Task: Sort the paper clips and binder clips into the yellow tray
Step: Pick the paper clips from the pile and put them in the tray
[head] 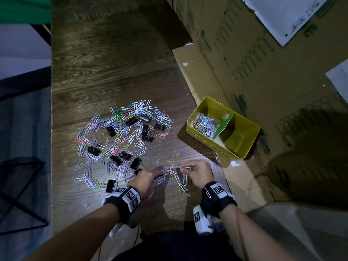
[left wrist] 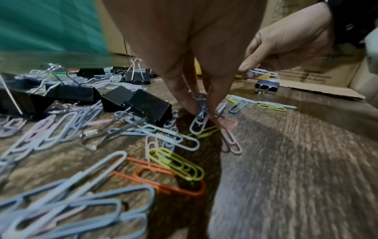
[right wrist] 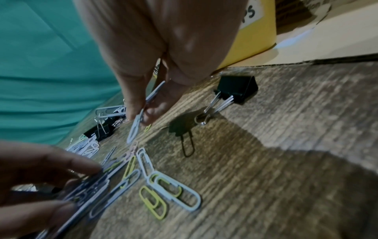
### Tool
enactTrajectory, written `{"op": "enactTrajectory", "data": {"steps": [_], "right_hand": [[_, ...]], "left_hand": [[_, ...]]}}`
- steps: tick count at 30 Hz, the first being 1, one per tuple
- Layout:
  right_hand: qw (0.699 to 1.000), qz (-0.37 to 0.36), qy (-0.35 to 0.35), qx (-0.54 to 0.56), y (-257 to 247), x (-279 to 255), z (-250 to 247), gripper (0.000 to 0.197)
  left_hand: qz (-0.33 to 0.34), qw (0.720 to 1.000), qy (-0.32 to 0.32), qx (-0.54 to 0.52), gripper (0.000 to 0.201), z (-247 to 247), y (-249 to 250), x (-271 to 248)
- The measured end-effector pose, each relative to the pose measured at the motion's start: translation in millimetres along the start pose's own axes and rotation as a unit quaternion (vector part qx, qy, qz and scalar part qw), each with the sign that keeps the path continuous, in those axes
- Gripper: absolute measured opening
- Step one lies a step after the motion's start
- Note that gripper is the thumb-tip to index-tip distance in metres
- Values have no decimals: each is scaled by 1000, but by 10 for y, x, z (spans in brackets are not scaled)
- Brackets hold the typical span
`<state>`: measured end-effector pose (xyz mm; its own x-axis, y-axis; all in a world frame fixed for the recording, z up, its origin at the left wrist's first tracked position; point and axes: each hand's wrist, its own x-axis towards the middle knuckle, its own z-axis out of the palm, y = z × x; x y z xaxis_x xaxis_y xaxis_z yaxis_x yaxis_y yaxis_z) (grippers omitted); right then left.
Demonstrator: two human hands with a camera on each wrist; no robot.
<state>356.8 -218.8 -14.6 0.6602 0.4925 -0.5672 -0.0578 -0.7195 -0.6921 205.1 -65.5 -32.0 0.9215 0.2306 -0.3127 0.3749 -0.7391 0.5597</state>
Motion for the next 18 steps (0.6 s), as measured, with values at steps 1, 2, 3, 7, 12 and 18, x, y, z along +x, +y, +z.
{"op": "enactTrajectory", "data": {"steps": [1,2,3,7,12,18], "right_hand": [[1000,1,3,5,-1,8,-2,11],[1000,1,5,14,-11,17,-9,8],[1000,-1,3,29,-25,21,-20,7],[995,-36,7,96,-114,-2,-131,12],[974,-59,54,210,-290,-37,-387,14],[939,-88,121,311,-537,-41,-817,18]], "left_hand": [[-3,1000,3,-9,37,-6,-19,7],[-13,1000,9,-23,35,-38,-14,22],[-27,998,22,-45,33,-59,-26,36],[-123,982,31,-138,20,-216,9,110],[-243,899,-31,-363,16,-614,94,255],[-151,866,-8,-477,20,-1297,593,783]]}}
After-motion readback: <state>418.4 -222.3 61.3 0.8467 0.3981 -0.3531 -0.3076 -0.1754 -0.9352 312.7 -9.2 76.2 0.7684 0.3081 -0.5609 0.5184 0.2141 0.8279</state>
